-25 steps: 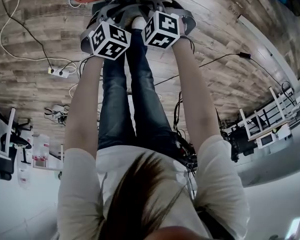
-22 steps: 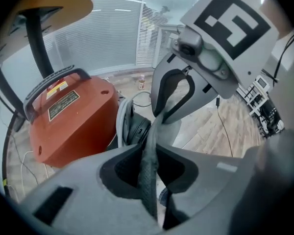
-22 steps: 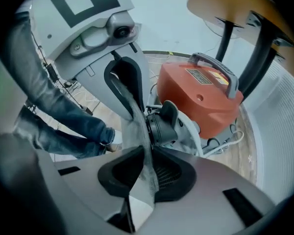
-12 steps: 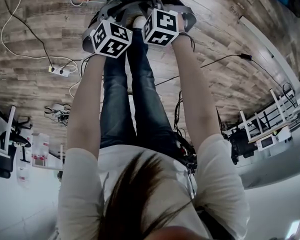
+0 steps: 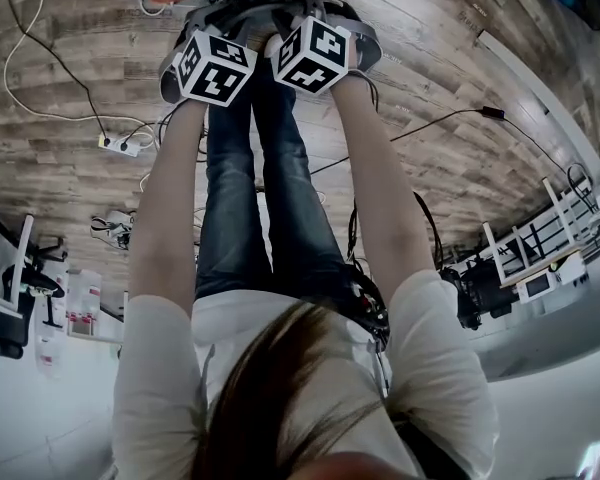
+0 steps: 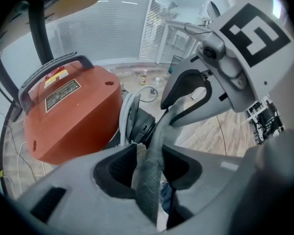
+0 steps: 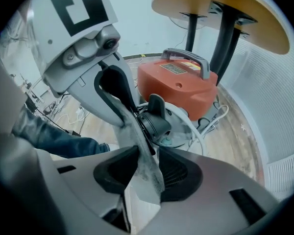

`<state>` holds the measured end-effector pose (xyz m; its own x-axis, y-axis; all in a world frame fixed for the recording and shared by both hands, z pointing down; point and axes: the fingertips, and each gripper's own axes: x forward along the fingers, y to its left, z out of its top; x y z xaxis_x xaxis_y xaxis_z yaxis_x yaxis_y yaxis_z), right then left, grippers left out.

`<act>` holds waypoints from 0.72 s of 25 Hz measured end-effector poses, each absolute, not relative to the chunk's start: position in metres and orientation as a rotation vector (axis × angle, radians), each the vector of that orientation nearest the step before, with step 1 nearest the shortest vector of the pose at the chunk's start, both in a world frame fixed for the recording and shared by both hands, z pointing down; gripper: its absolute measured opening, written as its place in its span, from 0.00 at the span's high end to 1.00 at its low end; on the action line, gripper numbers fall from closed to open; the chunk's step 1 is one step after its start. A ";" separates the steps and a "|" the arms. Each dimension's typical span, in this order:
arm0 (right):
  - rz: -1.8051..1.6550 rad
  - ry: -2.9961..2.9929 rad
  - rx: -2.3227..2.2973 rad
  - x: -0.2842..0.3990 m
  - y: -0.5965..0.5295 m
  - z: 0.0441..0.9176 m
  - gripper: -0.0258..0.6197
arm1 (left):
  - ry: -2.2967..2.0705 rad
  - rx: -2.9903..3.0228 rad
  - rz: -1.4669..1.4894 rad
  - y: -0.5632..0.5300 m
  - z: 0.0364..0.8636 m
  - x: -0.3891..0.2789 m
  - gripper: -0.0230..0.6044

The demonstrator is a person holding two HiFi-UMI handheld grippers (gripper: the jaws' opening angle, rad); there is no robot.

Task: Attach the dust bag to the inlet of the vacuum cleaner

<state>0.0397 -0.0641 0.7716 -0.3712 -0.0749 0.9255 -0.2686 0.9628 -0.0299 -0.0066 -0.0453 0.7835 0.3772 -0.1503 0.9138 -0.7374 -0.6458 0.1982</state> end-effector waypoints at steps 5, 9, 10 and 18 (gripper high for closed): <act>0.259 -1.950 0.282 0.041 -0.063 0.769 0.69 | -0.761 2.033 1.243 -0.044 0.782 -0.011 0.68; 0.290 -1.950 0.309 0.041 -0.059 0.768 0.67 | -0.784 2.032 1.230 -0.042 0.780 -0.008 0.68; 0.293 -1.949 0.315 0.041 -0.057 0.767 0.66 | -0.789 2.031 1.223 -0.042 0.778 -0.007 0.68; 0.354 -1.965 0.414 0.040 -0.051 0.751 0.65 | -0.822 2.039 1.190 -0.040 0.767 -0.005 0.68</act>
